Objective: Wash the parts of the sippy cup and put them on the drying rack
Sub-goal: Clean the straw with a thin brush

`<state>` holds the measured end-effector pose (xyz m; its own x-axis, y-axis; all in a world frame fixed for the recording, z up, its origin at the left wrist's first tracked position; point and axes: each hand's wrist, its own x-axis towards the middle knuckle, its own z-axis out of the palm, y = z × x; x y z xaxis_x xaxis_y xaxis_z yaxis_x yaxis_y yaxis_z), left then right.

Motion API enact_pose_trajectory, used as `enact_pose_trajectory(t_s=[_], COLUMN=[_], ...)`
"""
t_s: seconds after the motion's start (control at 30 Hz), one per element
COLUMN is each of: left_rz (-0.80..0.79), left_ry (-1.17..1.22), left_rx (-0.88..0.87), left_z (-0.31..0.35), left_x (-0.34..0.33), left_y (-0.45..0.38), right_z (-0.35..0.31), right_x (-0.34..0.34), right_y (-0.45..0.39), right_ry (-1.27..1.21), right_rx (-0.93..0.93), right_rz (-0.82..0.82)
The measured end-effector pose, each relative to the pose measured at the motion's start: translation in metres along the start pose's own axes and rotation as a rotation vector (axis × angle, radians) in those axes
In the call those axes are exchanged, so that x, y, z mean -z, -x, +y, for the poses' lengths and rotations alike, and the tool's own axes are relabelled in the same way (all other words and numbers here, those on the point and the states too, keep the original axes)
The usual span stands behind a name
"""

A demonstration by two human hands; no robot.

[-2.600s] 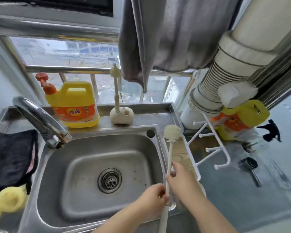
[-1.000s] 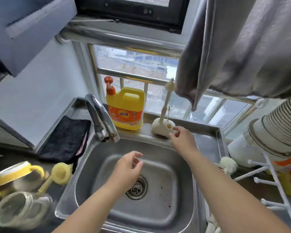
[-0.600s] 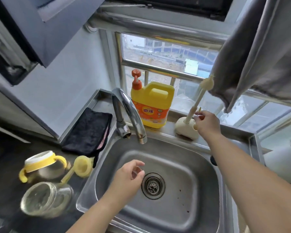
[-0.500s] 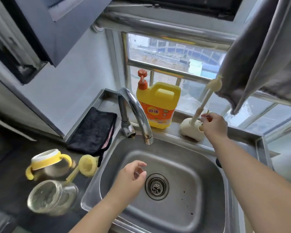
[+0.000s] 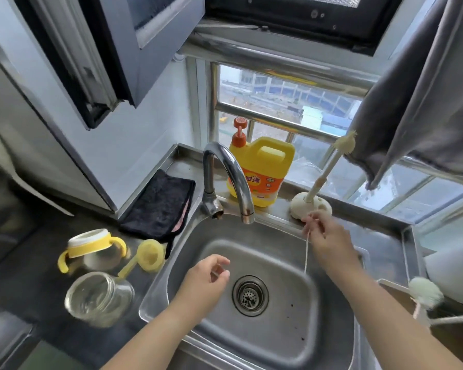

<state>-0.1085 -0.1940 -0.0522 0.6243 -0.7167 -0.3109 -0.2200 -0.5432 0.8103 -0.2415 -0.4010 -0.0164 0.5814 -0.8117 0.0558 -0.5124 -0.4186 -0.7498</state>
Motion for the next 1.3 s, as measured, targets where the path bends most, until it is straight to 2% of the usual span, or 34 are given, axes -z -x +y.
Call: enact_pose_trajectory(t_s=[0.1, 0.23, 0.4, 0.5, 0.6, 0.7, 0.83, 0.93, 1.0, 1.07, 1.2, 1.3], left_rz=[-0.003, 0.060, 0.338, 0.394, 0.352, 0.242, 0.064, -0.126, -0.173, -0.185, -0.114, -0.062], left_ry=[0.003, -0.015, -0.059, -0.053, -0.055, -0.098, -0.269, -0.161, -0.120, -0.164, -0.430, -0.474], left_rx=[0.006, -0.015, -0.307, -0.389, -0.430, -0.423, -0.414, -0.339, -0.326, -0.332, -0.408, -0.411], left_z=[-0.006, -0.006, 0.042, 0.083, 0.113, 0.127, 0.133, 0.130, 0.127, 0.128, 0.141, 0.143], left_x=[0.002, 0.017, 0.067, 0.098, 0.114, 0.119, 0.122, 0.122, 0.121, 0.122, 0.121, 0.121], left_y=[0.007, 0.012, -0.009, -0.040, -0.074, -0.111, -0.157, -0.178, -0.187, -0.193, -0.188, -0.186], right_z=[0.000, -0.012, -0.056, -0.093, -0.117, -0.129, -0.133, -0.133, -0.132, -0.130, -0.129, -0.130], right_x=[-0.033, -0.060, -0.051, -0.041, -0.040, -0.043, -0.050, -0.054, -0.053, -0.052, -0.053, -0.056], right_y=[0.029, 0.033, -0.011, -0.047, -0.077, -0.092, -0.101, -0.105, -0.106, -0.107, -0.108, -0.109], right_ry=[-0.063, -0.095, -0.284, -0.389, -0.354, -0.264, -0.274, -0.271, -0.265, -0.258, -0.253, -0.269], right_rx=[-0.048, -0.159, -0.224, -0.239, -0.256, -0.259, -0.285, -0.280, -0.271, -0.250, -0.209, -0.203], right_rz=[-0.136, -0.203, -0.231, -0.210, -0.236, -0.259, -0.258, -0.259, -0.260, -0.260, -0.254, -0.257])
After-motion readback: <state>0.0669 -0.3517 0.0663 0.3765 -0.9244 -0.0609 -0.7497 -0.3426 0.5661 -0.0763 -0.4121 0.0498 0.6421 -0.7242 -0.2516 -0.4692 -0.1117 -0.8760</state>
